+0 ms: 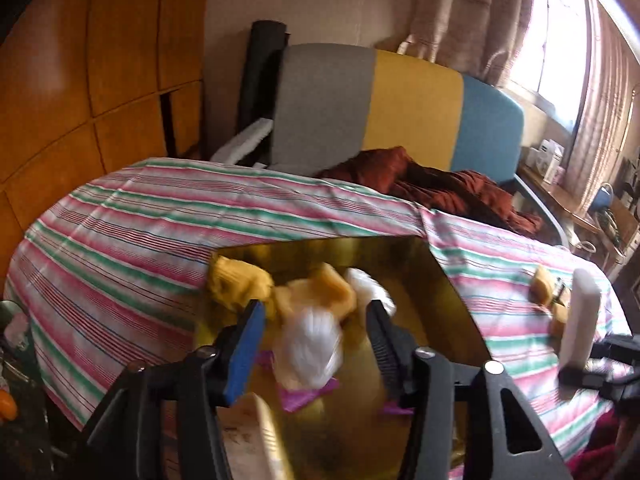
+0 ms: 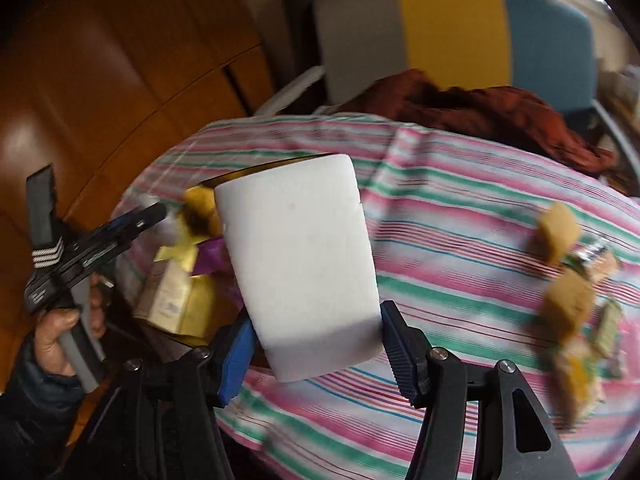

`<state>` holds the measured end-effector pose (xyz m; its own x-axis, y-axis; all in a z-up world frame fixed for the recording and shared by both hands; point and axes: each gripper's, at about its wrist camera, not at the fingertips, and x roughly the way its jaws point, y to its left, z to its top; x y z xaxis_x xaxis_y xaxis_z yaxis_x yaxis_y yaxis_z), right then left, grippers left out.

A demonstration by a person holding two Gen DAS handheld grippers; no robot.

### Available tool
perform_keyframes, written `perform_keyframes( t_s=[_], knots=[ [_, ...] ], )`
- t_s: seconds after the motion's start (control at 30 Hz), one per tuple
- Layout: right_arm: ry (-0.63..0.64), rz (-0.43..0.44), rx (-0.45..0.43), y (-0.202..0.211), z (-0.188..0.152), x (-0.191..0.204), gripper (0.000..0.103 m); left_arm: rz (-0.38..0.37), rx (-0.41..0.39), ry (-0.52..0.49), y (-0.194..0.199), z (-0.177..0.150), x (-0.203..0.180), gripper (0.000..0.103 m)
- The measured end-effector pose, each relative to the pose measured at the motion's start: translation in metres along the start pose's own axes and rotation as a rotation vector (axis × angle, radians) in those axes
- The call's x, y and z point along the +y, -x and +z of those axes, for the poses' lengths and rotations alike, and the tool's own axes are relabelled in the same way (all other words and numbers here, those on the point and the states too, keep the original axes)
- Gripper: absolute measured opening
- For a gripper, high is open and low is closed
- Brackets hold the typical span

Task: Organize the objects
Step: 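Carry the eraser and wrapped ball to the tray with both grippers, then open both grippers to release the eraser and ball into the tray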

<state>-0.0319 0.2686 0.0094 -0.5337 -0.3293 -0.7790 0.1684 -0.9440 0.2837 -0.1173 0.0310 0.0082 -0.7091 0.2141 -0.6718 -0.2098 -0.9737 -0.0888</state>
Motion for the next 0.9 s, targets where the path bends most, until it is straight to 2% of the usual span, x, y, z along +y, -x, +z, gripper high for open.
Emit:
perform_keyframes(
  t_s=[0.07, 0.13, 0.17, 0.2, 0.3, 0.47, 0.57, 0.9],
  knots=[
    [0.025, 0.018, 0.024, -0.023, 0.004, 0.024, 0.064, 0.033, 0.008, 0.005, -0.001, 0.002, 0.008, 0.070],
    [0.039, 0.041, 0.042, -0.041, 0.004, 0.043, 0.074, 0.044, 0.003, 0.030, 0.004, -0.001, 0.014, 0.075],
    [0.038, 0.046, 0.039, -0.046, 0.004, 0.049, 0.087, 0.046, -0.003, 0.043, 0.007, -0.004, 0.018, 0.078],
    [0.038, 0.048, 0.040, -0.051, 0.002, 0.056, 0.094, 0.054, -0.007, 0.050, 0.010, -0.006, 0.020, 0.079],
    [0.036, 0.060, 0.064, -0.062, -0.007, 0.064, 0.095, 0.083, -0.019, 0.068, 0.020, -0.016, 0.023, 0.079],
    [0.029, 0.024, 0.080, -0.064, -0.024, 0.061, 0.096, 0.203, -0.069, 0.112, 0.037, -0.028, 0.024, 0.079],
    [0.020, -0.027, 0.036, -0.058, -0.029, 0.061, 0.098, 0.181, -0.060, 0.133, 0.041, -0.033, 0.025, 0.079],
    [0.049, -0.170, -0.113, -0.034, -0.035, 0.068, 0.103, 0.160, -0.035, 0.112, 0.049, -0.047, 0.012, 0.079]
  ],
)
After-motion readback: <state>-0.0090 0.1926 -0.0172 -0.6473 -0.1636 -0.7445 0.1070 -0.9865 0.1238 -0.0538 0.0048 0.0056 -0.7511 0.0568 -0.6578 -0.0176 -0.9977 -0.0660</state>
